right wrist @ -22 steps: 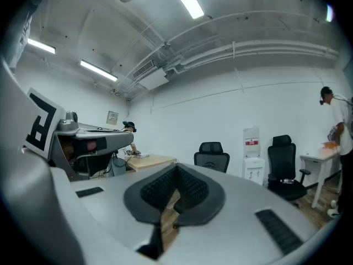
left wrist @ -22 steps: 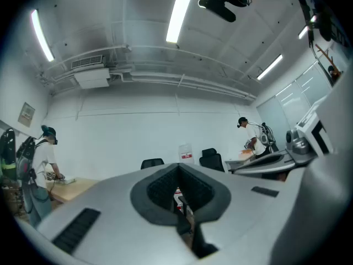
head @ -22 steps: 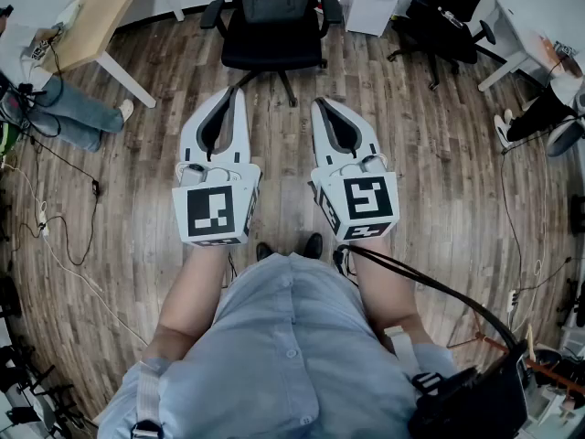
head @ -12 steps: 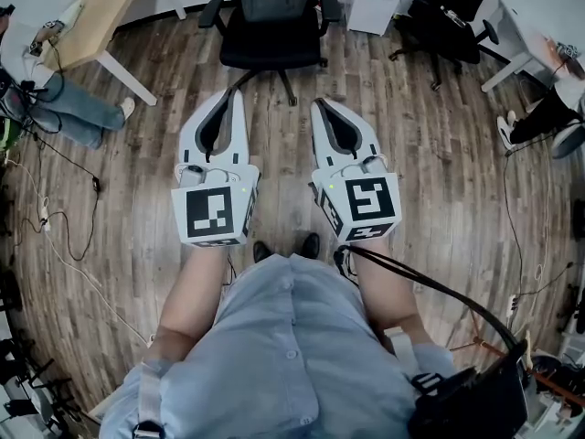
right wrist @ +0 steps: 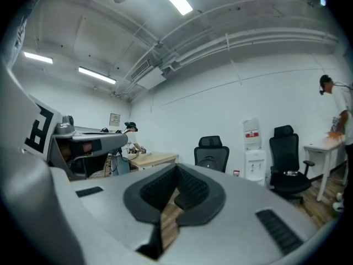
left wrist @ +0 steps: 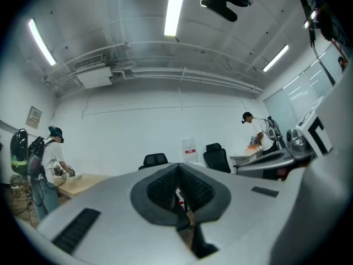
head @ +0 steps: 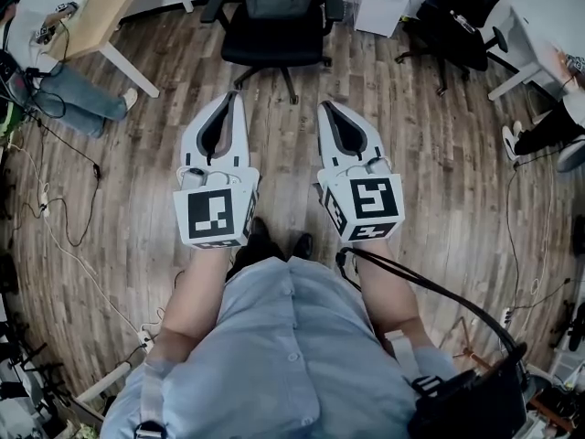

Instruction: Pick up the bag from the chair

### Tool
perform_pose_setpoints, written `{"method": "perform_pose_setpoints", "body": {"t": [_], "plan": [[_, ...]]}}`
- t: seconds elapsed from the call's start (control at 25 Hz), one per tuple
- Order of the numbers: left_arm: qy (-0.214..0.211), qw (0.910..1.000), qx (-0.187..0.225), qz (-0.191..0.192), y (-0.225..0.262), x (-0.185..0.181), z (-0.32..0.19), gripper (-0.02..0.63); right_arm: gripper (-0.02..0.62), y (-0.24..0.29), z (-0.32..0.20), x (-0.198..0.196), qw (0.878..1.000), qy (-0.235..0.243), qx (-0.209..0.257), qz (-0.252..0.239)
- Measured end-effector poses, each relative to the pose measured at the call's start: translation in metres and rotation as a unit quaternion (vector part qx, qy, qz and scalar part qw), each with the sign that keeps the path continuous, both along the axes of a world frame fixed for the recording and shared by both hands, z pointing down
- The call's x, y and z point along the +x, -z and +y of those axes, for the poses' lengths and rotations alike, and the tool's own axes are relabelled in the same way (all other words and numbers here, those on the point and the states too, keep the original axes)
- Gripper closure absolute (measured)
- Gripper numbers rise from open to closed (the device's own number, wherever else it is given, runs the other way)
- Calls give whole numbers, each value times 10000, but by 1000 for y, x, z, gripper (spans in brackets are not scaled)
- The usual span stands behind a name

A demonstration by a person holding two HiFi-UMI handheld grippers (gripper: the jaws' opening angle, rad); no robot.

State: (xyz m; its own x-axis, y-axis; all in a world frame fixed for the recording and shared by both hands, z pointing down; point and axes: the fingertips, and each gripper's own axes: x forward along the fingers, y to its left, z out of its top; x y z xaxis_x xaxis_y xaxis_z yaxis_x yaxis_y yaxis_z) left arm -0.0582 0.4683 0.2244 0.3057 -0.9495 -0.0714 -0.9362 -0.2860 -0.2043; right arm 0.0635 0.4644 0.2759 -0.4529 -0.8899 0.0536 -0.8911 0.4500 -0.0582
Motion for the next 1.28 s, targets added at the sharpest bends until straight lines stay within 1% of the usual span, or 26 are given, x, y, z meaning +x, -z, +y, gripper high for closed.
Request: {"method": "perform_pose_setpoints", "body": {"t": [0.24,0.4,0.52,0.64,0.84,1.08,1.28], "plan": [[63,9999,-94,43,-13,0,-20,604,594,-11,-20,9,9999,-102,-44,96],[25,9998,-157,101,-20,-4,-48,604,594,-14,-51,10,9993,-262,-62,252],[-20,9997,-222,139,-27,-9,-80,604,594,-16,-85,8,9987,-409,-46,301],[-58,9996,-207,159,-30,-17,-116,604,594,-14,-121,4,9979,-562,66,320],[-161,9995,-148,230,-26,-37,-191,604,594,-8,-194,-15,9971,-670,107,342],[-339,9990,136,255,4,-58,-264,604,594,11,-264,-47,9971,-619,162,405],[-450,9980,348,271,21,-76,-314,604,594,27,-312,-63,9964,-704,319,360]]}}
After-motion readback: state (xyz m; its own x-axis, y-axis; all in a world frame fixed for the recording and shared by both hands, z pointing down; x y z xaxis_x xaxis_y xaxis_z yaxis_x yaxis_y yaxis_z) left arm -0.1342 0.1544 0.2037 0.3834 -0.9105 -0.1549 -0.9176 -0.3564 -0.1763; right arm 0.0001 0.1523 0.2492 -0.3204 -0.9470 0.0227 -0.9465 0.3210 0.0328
